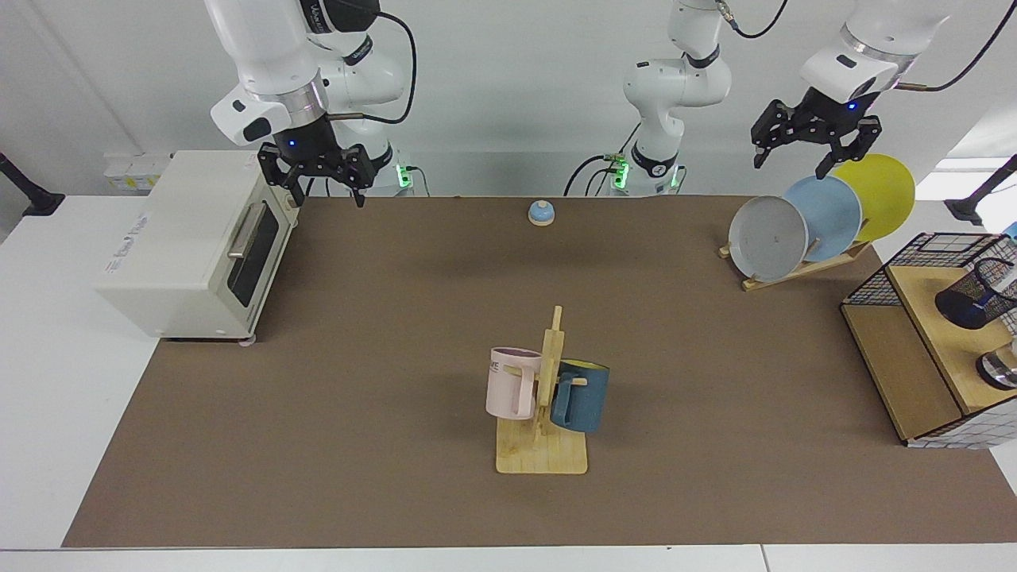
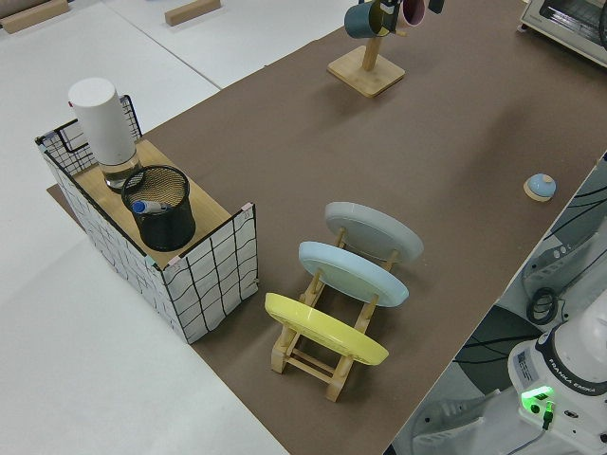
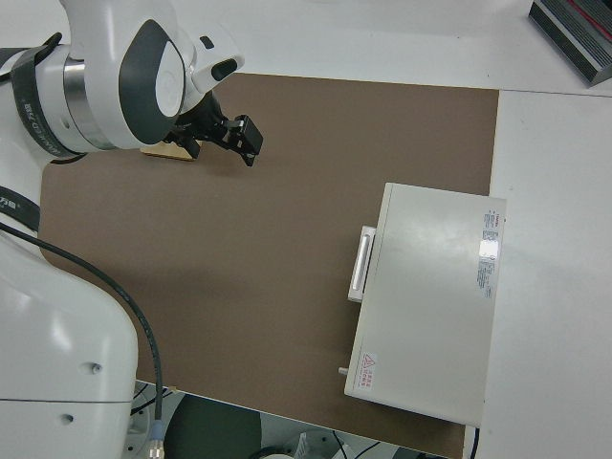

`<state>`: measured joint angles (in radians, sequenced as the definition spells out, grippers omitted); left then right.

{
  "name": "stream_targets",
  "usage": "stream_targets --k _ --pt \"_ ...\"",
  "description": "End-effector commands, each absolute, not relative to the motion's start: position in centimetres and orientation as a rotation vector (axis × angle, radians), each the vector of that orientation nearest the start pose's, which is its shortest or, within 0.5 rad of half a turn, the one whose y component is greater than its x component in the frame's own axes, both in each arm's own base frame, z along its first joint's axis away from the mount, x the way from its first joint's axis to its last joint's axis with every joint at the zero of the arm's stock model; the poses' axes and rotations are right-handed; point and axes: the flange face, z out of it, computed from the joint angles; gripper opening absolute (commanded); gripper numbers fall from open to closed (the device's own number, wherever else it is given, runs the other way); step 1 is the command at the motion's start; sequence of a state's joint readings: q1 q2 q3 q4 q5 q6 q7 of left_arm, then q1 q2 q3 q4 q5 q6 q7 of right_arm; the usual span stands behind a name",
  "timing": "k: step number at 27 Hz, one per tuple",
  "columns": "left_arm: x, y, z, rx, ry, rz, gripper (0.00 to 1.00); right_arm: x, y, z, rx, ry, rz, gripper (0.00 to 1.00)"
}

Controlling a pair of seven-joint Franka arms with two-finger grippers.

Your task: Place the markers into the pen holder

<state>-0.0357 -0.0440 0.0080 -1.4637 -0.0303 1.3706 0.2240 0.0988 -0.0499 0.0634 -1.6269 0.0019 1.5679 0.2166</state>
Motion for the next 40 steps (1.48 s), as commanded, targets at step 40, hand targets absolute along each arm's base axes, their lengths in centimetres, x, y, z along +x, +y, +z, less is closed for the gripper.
stream_targets --k 40 --pt "51.9 -1.4 65.1 -3.174 0.261 -0.026 1.0 52.8 8.5 62.5 -3.135 0.068 0.009 1.0"
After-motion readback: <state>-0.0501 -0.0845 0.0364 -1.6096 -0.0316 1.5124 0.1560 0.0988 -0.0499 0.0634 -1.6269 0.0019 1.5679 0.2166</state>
